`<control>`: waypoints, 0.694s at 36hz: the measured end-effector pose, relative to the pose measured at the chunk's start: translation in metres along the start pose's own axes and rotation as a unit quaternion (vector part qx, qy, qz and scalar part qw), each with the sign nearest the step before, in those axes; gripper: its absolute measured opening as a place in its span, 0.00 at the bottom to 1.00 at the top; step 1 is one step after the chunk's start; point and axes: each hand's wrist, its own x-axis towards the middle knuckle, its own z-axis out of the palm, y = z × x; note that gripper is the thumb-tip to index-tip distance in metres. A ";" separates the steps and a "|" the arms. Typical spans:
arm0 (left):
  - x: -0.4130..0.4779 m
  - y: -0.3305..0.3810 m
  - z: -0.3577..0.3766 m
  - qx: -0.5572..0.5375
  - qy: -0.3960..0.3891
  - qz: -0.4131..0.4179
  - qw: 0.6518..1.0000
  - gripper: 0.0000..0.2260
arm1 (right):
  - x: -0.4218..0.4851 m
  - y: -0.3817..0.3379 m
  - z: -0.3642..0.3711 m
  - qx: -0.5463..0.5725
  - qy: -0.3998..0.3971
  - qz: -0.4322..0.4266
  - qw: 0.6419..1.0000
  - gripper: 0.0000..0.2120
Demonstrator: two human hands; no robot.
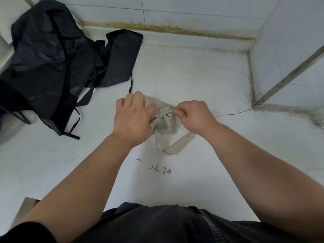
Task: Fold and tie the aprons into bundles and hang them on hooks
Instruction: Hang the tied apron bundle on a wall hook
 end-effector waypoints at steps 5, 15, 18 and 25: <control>0.000 0.002 0.003 0.003 -0.036 -0.011 0.999 0.19 | -0.002 0.001 0.002 0.032 -0.016 0.028 0.999 0.11; 0.003 0.014 0.000 -0.157 -0.168 -0.075 0.970 0.32 | -0.013 -0.008 -0.010 0.216 -0.063 0.108 0.968 0.08; 0.000 0.016 0.004 -0.136 -0.164 -0.103 0.971 0.20 | -0.022 -0.022 -0.017 0.255 -0.064 0.108 0.959 0.07; -0.007 0.023 -0.023 -0.532 -0.071 -0.331 0.776 0.26 | -0.046 -0.028 -0.036 0.278 -0.131 0.171 0.936 0.54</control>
